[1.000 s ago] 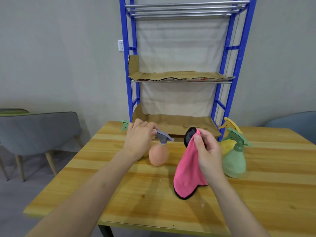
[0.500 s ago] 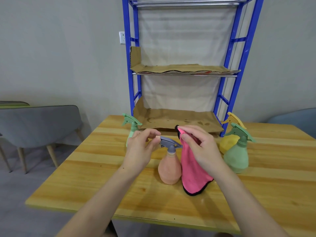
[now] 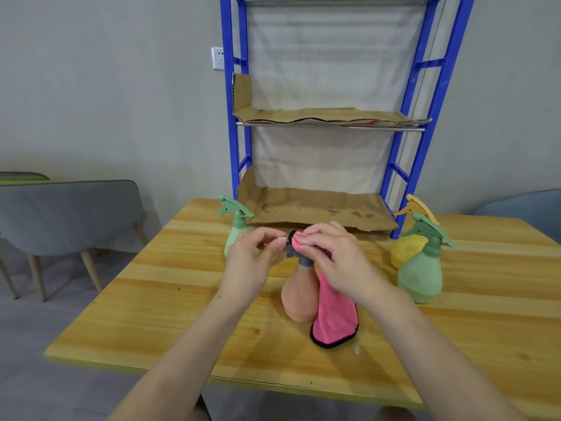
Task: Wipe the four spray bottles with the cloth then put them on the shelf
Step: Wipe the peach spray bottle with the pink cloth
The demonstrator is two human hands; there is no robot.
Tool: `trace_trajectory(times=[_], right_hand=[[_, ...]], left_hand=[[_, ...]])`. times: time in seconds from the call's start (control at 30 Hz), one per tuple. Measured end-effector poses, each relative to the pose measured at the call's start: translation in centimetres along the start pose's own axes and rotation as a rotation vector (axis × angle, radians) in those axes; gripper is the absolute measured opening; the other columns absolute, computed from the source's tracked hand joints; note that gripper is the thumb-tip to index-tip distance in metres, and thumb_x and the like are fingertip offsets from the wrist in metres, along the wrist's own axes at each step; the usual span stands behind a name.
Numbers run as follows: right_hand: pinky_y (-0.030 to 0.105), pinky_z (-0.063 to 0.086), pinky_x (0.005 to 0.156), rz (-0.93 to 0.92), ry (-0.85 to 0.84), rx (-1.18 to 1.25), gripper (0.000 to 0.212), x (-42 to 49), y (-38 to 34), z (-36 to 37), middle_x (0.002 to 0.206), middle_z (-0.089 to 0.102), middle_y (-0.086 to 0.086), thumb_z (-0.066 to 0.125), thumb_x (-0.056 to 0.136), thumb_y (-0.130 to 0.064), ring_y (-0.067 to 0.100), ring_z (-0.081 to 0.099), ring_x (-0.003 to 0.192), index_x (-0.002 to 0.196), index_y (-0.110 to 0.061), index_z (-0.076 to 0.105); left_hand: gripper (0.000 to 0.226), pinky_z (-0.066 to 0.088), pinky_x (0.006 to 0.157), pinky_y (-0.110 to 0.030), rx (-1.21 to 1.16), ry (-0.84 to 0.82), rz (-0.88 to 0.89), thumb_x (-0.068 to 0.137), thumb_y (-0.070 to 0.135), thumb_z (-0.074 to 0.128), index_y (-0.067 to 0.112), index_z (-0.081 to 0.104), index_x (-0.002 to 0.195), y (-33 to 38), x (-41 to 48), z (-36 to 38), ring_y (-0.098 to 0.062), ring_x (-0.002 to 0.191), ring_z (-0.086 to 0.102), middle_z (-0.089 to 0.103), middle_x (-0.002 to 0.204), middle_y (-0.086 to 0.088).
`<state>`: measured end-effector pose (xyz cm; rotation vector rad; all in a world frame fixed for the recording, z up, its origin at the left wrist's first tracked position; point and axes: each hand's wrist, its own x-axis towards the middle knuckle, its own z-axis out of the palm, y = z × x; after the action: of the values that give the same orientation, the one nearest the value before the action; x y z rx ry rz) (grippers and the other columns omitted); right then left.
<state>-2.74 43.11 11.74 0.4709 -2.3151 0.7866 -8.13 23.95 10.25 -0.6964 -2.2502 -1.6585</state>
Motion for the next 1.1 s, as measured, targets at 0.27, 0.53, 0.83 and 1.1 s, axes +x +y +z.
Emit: trace_trajectory(times=[0.27, 0.53, 0.83, 1.1], right_hand=[[0.018, 0.044, 0.088, 0.049, 0.013, 0.0, 0.014, -1.0, 0.1, -0.3, 0.102, 0.07, -0.003, 0.069, 0.097, -0.014, 0.017, 0.059, 0.099, 0.105, -0.013, 0.08], [0.03, 0.044, 0.08, 0.052, 0.003, -0.085, 0.009, -2.3, 1.1, -1.2, 0.091, 0.064, -0.001, 0.068, 0.098, -0.012, 0.021, 0.055, 0.089, 0.096, -0.011, 0.077], [0.028, 0.046, 0.086, 0.057, -0.105, -0.168, 0.013, -1.9, 2.2, -4.4, 0.099, 0.072, 0.0, 0.07, 0.096, -0.013, 0.022, 0.061, 0.095, 0.104, -0.014, 0.08], [0.015, 0.04, 0.088, -0.015, -0.008, -0.063, 0.018, 1.6, -1.8, -2.2, 0.102, 0.072, -0.004, 0.069, 0.097, -0.02, 0.015, 0.054, 0.095, 0.111, -0.019, 0.081]], left_hand=[[0.012, 0.047, 0.083, -0.013, 0.024, -0.021, -0.005, 0.1, 0.028, 0.065, 0.034, 0.076, 0.1, 0.1, -0.1, 0.0, -0.013, 0.106, 0.062, 0.074, 0.101, 0.011], [0.015, 0.049, 0.096, -0.048, 0.123, -0.002, 0.047, 0.102, 0.036, 0.058, 0.038, 0.074, 0.101, -0.1, -0.2, 0.2, -0.018, 0.104, 0.056, 0.074, 0.097, 0.018], [0.019, 0.048, 0.097, -0.047, 0.18, 0.033, 0.064, 0.099, 0.044, 0.056, 0.04, 0.075, 0.103, -0.2, -0.2, 0.2, -0.014, 0.105, 0.056, 0.074, 0.1, 0.018], [0.016, 0.047, 0.098, -0.046, 0.189, 0.056, 0.061, 0.1, 0.042, 0.06, 0.04, 0.075, 0.104, -0.3, -0.4, 0.3, -0.014, 0.104, 0.056, 0.075, 0.1, 0.018]])
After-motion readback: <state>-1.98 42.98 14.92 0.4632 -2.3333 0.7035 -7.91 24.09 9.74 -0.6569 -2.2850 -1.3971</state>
